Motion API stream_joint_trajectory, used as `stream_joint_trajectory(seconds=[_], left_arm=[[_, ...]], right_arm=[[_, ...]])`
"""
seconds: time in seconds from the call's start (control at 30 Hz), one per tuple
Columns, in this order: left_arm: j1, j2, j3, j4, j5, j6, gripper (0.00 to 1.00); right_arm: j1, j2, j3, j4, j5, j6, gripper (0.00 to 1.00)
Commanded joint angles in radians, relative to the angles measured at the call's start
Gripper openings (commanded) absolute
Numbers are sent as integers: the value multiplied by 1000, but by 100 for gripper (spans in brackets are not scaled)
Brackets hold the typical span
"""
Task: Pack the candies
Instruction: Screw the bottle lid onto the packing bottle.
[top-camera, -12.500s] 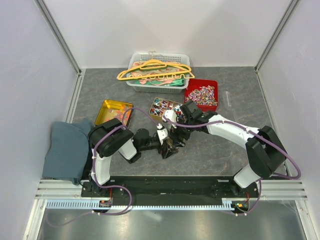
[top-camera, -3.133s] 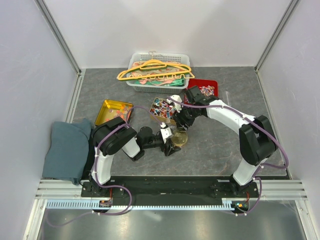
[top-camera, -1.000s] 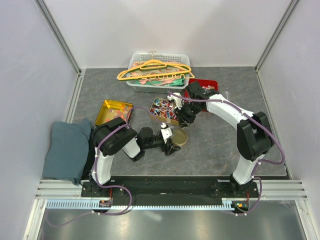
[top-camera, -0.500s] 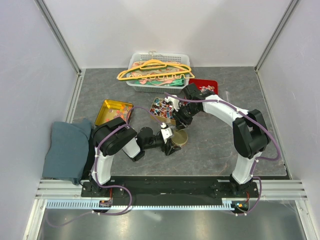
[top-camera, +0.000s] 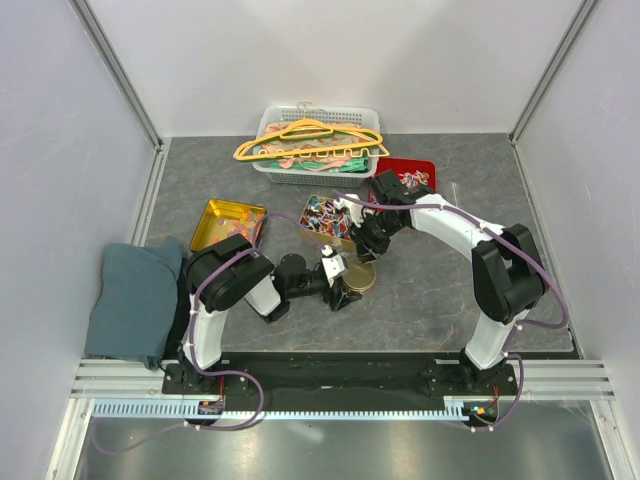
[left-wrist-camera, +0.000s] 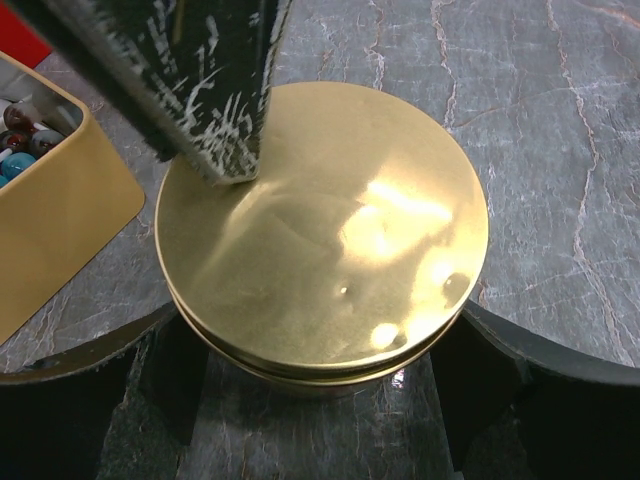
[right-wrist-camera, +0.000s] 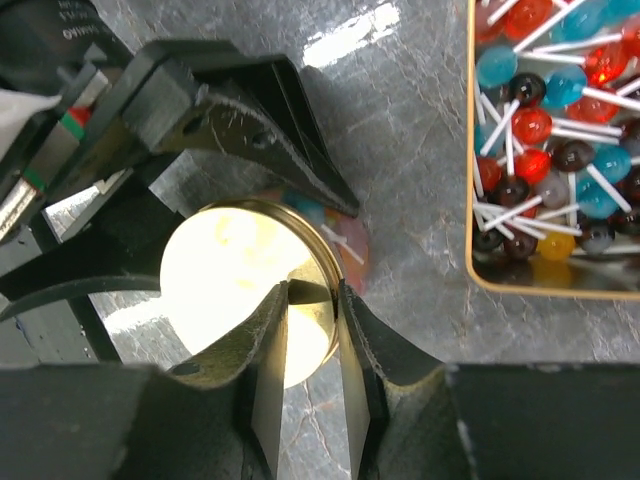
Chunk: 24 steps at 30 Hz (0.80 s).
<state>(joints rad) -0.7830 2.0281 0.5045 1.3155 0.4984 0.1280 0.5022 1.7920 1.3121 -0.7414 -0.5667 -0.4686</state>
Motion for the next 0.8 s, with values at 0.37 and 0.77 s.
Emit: stream_joint_trajectory(seconds=[0.37, 0.77], left_arm=[[2, -25, 14, -10, -58, 48, 83], [2, -25, 17, -16, -57, 48, 83]], right_arm=[[4, -155, -151, -29, -2, -16, 28], [2, -250, -194, -46, 25, -16, 29]])
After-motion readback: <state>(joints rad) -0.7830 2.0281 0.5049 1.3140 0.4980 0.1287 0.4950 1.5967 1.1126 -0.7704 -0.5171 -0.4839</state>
